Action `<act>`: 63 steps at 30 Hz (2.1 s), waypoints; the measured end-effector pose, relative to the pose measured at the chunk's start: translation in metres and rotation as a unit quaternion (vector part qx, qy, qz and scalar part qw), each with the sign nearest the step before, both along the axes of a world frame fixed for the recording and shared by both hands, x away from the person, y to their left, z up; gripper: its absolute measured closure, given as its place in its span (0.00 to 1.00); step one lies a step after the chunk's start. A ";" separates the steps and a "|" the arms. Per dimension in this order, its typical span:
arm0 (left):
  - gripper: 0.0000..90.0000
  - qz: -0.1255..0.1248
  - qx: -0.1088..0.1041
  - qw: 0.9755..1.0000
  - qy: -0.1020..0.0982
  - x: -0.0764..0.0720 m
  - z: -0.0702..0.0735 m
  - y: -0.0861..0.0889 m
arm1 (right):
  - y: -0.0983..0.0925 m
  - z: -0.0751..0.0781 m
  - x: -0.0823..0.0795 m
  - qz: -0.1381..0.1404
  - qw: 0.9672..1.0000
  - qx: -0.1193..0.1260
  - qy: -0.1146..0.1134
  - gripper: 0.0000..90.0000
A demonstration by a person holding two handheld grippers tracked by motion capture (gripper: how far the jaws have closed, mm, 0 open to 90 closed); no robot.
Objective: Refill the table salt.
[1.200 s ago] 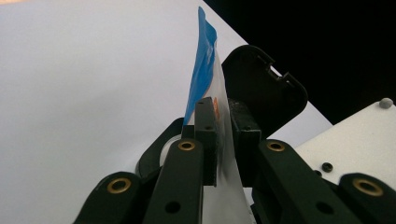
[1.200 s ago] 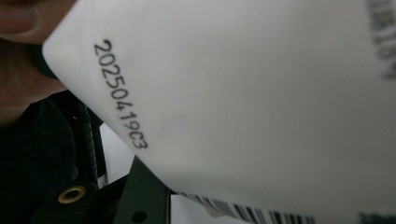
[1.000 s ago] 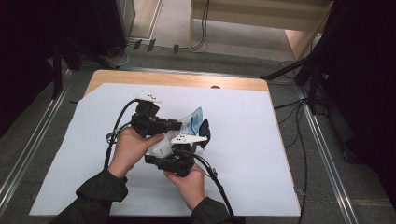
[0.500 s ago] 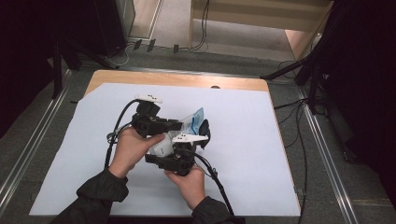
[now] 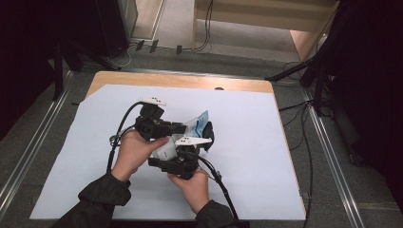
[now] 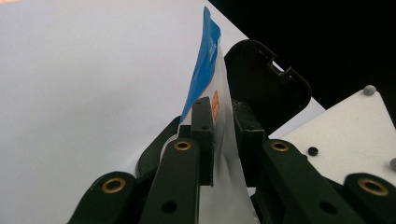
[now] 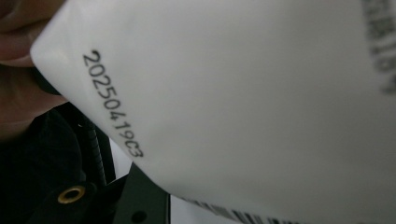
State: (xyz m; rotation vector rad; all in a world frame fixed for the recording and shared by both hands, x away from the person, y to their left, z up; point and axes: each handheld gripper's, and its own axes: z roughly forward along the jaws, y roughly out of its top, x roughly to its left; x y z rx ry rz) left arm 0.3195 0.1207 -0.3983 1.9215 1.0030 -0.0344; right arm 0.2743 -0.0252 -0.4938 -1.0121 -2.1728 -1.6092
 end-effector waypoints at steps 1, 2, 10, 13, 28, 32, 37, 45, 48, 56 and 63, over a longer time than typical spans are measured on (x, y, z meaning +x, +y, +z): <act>0.92 0.001 0.001 1.000 0.001 0.000 0.000 -0.001 | 0.000 0.000 0.000 -0.001 1.000 -0.002 -0.001 0.74; 0.92 0.000 0.002 1.000 0.001 0.000 -0.001 -0.001 | 0.000 0.000 0.000 -0.001 1.000 -0.004 -0.003 0.74; 0.92 0.000 0.003 1.000 0.000 -0.001 -0.001 -0.003 | 0.000 -0.002 0.000 -0.003 1.000 0.003 0.004 0.74; 0.92 0.001 0.003 1.000 0.002 0.000 -0.002 -0.003 | -0.001 -0.002 0.001 -0.003 1.000 0.006 0.007 0.74; 0.90 0.002 0.005 1.000 -0.002 -0.001 0.003 -0.003 | -0.002 0.000 0.000 -0.003 1.000 0.011 0.003 0.74; 0.91 0.003 0.006 1.000 -0.002 -0.001 0.004 -0.002 | -0.001 0.002 0.000 -0.002 1.000 0.006 0.002 0.73; 0.91 0.005 0.007 1.000 -0.006 -0.002 0.007 -0.002 | 0.001 0.005 -0.001 -0.001 1.000 0.003 -0.002 0.72; 0.90 0.000 0.005 1.000 -0.009 -0.002 0.008 -0.002 | 0.001 0.005 0.000 -0.003 1.000 0.002 -0.004 0.71; 0.90 0.000 0.006 1.000 -0.014 -0.003 0.009 -0.002 | 0.000 0.006 0.000 -0.004 1.000 0.001 -0.007 0.71; 0.89 -0.008 0.011 1.000 -0.003 -0.002 0.000 0.006 | 0.004 -0.001 -0.002 -0.003 0.999 -0.028 -0.028 0.73; 0.88 -0.020 0.012 1.000 0.005 -0.002 -0.006 0.015 | 0.008 -0.007 -0.003 -0.002 0.997 -0.060 -0.054 0.73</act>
